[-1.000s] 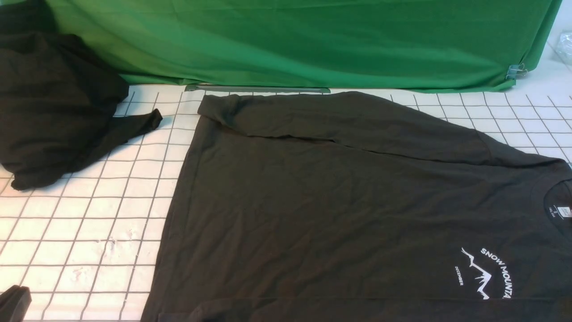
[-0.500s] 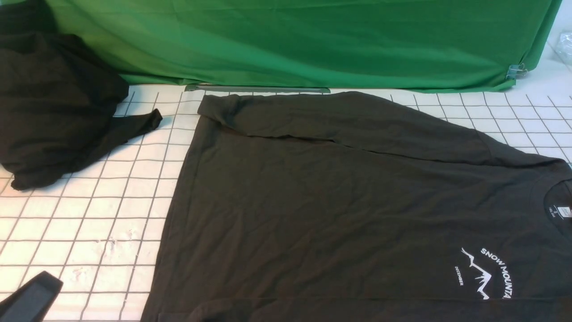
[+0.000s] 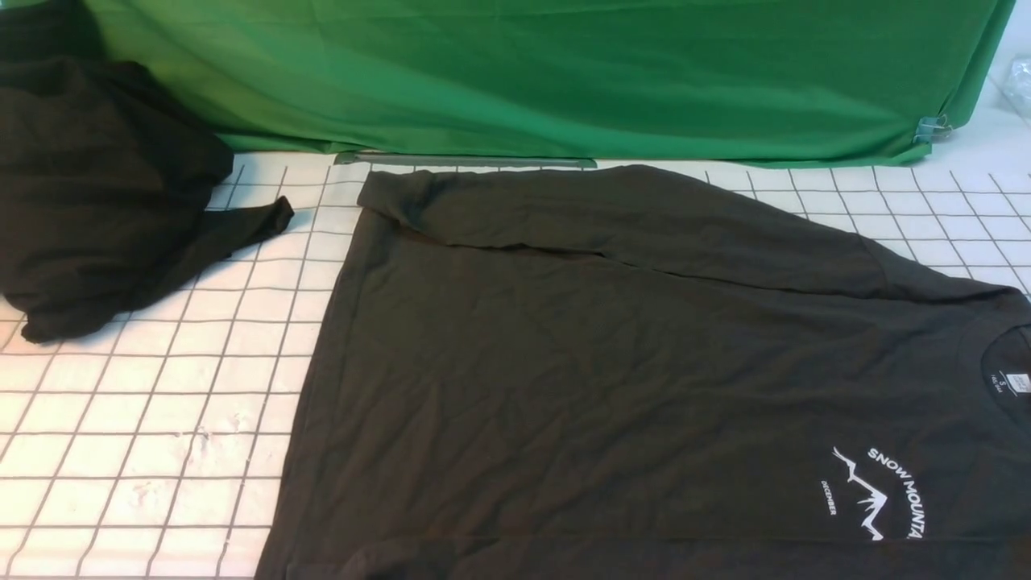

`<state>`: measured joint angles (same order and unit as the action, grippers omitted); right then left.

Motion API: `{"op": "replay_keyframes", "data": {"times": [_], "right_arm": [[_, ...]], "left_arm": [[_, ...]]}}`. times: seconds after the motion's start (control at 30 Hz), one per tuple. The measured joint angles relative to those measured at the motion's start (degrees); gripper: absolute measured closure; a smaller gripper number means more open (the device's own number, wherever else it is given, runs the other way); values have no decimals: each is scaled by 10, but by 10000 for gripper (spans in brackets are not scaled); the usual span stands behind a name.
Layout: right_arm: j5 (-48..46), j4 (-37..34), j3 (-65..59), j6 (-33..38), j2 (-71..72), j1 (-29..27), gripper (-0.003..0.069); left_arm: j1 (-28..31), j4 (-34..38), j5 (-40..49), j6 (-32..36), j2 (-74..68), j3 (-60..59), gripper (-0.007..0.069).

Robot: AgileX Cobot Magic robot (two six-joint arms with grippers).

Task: Fold a long-sleeved shirt over a white checkered tablecloth.
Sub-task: 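Grasp the left edge of the dark T-shirt lying flat on the table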

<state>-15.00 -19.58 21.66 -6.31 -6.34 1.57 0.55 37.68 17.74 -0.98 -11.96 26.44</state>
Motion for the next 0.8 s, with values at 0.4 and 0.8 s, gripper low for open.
{"op": "replay_keyframes", "data": {"times": [0.4,0.8], "right_arm": [[-443,98,196,138,-273,0,650],[-427,100,197,153,-292,0,629]], "left_arm": [[-35,-101,486,150,-490,233,622],[-240,-298,411,-92,-680,212,517]]}}
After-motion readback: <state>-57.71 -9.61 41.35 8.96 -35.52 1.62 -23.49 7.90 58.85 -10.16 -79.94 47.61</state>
